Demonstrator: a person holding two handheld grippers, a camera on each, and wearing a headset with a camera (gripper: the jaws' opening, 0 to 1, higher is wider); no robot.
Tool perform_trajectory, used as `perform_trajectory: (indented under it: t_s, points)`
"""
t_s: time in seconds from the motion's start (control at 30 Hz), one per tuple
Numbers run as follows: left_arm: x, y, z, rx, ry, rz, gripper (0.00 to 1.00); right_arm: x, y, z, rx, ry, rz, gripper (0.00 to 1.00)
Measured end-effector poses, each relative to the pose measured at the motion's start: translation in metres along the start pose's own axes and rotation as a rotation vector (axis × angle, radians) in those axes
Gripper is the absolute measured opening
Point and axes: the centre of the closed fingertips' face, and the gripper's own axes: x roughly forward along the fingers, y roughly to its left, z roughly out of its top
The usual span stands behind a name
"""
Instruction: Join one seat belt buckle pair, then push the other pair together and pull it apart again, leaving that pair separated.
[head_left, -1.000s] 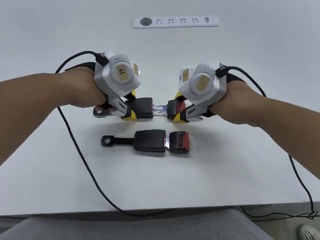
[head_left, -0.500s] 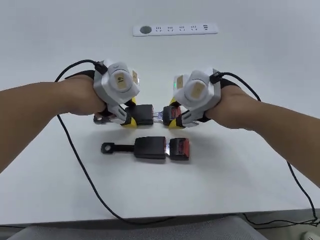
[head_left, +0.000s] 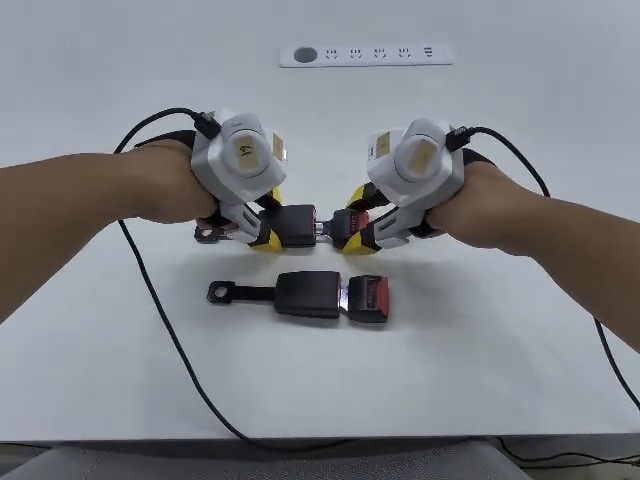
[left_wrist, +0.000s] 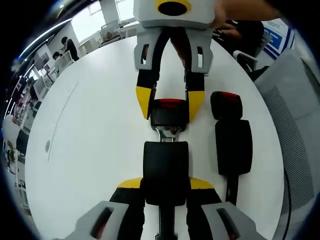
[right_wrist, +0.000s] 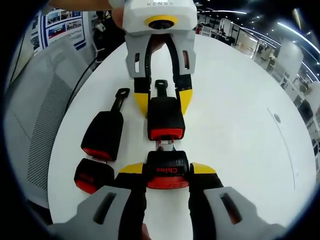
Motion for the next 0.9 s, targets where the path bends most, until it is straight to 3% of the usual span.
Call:
perform_trajectory:
  t_s: [0.2,0.33,0.9]
  points:
    - [0.001,-0.001,0.002,0.003,0.012,-0.015,0.31,0.004,-0.001,0.0,0.003,-0.015,0.002,0.29]
    - [0.001,-0.001,0.002,0.011,0.025,-0.02,0.3,0.012,-0.001,0.009,-0.007,-0.013,0.004,0.29]
    - [0.001,0.001,0.0,0.007,-0.005,-0.016,0.31,0.007,0.003,0.011,-0.011,0.007,0.006,0.3]
